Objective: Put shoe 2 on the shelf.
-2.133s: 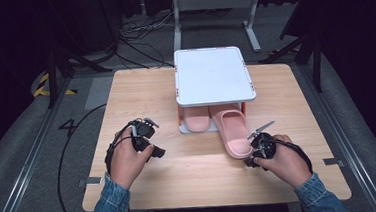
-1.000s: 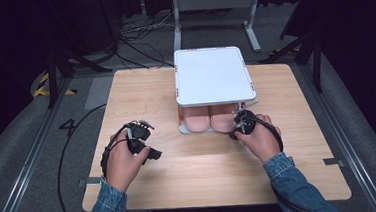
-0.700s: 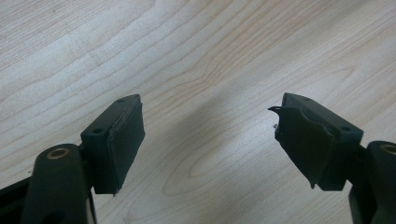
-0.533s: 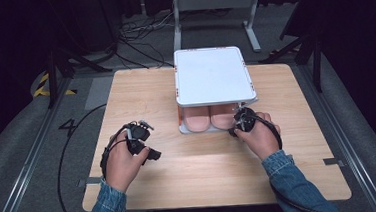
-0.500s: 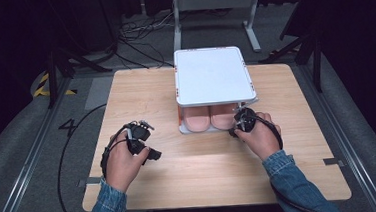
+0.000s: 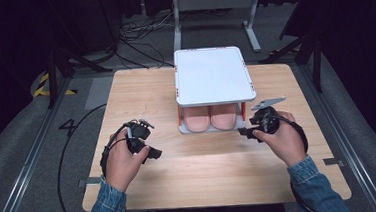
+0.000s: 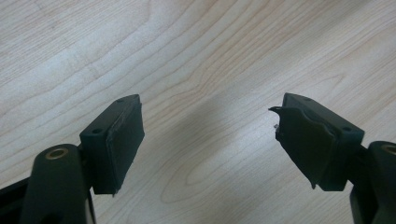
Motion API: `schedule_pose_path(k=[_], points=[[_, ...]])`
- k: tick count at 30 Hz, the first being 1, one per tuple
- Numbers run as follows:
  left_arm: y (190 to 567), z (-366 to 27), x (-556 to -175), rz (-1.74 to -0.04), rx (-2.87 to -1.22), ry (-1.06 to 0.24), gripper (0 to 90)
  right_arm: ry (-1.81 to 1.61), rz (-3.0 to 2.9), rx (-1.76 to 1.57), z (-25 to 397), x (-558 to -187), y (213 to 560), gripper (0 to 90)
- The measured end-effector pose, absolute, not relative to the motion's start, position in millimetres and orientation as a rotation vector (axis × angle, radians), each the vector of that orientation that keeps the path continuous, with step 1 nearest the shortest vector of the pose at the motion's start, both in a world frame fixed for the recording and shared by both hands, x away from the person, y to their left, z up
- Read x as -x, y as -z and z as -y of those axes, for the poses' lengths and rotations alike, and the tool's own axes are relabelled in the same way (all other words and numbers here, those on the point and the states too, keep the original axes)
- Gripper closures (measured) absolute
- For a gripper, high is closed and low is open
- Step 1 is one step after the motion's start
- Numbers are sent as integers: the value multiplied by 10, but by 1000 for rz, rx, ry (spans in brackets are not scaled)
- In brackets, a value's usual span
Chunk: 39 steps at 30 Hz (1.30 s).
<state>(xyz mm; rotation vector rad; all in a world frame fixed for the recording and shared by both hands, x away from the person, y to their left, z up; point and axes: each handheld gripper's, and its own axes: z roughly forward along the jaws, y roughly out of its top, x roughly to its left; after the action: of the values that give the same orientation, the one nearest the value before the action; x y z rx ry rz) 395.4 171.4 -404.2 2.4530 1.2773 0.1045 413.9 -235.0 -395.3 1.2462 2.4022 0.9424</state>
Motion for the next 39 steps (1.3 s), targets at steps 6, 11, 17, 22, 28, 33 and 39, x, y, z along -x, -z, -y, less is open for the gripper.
schedule_pose_path(k=[6,11,17,22,28,33,39], points=[[4048,-1712,-3963,-1266,-2452,-98,229,-1001,-2355,-1230,2747,-4089,3785,359],[4040,-1736,-3959,-1241,-2449,-116,213,-1034,-2357,-1180,3033,-4076,3718,325],[4025,-1809,-3961,-1224,-2438,-137,199,-1049,-2349,-1152,3251,-4035,3674,302],[4026,-1903,-4000,-1219,-2416,-160,195,-1056,-2349,-1140,3478,-4003,3703,307],[4077,-2014,-4057,-1215,-2382,-193,188,-1020,-2348,-1081,3761,-4026,3788,272],[4109,-2073,-4094,-1204,-2359,-225,180,-942,-2361,-1081,3956,-4078,4003,248],[4161,-2127,-4125,-1199,-2350,-261,180,-921,-2436,-1082,4041,-4126,4261,217]])
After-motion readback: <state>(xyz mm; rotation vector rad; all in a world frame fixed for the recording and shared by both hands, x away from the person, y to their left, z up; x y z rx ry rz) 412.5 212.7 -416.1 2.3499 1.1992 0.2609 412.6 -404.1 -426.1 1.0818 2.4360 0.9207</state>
